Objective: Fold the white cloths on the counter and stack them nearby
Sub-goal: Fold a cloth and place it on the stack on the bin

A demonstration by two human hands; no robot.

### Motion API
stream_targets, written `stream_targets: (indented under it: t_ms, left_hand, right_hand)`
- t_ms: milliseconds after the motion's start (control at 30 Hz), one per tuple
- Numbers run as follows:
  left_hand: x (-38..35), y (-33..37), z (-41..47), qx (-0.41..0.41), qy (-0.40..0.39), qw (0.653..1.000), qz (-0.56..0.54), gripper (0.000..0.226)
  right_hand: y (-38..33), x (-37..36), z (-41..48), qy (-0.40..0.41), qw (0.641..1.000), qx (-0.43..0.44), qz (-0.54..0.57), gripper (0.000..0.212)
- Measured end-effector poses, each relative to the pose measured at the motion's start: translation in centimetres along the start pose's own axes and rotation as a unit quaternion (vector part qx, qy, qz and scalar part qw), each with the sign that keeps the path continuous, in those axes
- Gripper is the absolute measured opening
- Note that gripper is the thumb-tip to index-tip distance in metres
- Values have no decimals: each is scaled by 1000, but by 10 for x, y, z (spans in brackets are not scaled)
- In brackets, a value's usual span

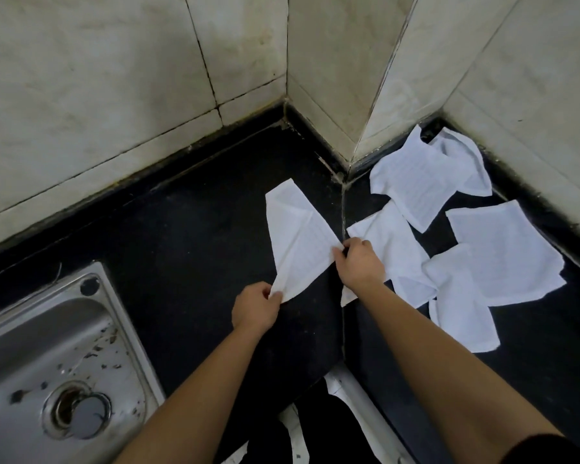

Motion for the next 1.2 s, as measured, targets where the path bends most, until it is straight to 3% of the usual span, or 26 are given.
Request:
stream_targets:
  t_ms: [67, 133, 167, 267, 367, 467, 567, 733, 900, 1033, 1200]
  left_hand:
    - [6, -11, -3, 20, 4, 994, -105, 12]
    - [17, -25, -7, 66, 6, 963, -260, 13]
    - [28, -29, -10, 87, 10, 940, -329, 15]
    - [65, -28, -17, 122, 18, 873, -472, 17]
    - [106, -8, -23, 103, 9, 833, -543, 11]
    - [141, 14, -34, 66, -14, 800, -596, 9]
    - [166, 31, -41, 29, -22, 780, -625, 8]
    - [176, 43, -49, 43, -5, 775, -630, 11]
    - [191, 52, -52, -15, -6, 728, -685, 22]
    - [178, 28, -53, -13, 29, 761, -648, 23]
    - [97, -40, -51, 118, 43, 814, -567, 16]
  right_hand:
    - [-2, -2, 2, -20, 999, -14, 34, 30]
    - [-5, -3, -3, -39, 988, -38, 144, 26]
    - [-10, -1, -9, -43, 967, -61, 242, 23]
    - [-30, 11, -31, -72, 858, -103, 498, 9]
    - [-61, 37, -48, -119, 780, -78, 609, 22]
    - [-91, 71, -65, -129, 749, -35, 649, 28]
    - [-112, 94, -73, -126, 751, 3, 649, 26]
    - [-129, 107, -77, -100, 799, 28, 592, 27]
    - [-139, 124, -83, -76, 773, 92, 623, 20]
    - [-122, 111, -92, -73, 793, 87, 599, 17]
    - [-47, 32, -99, -80, 866, -27, 493, 18]
Point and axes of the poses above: each hand's wrist, its own z-axis towards the middle knuckle, its own x-axis out of the back of the hand, y = z × x, the point moved 7 cm from there along z, towards the middle knuckle, and after that the axes turned 4 degrees about -y, right-handed, at the moved point
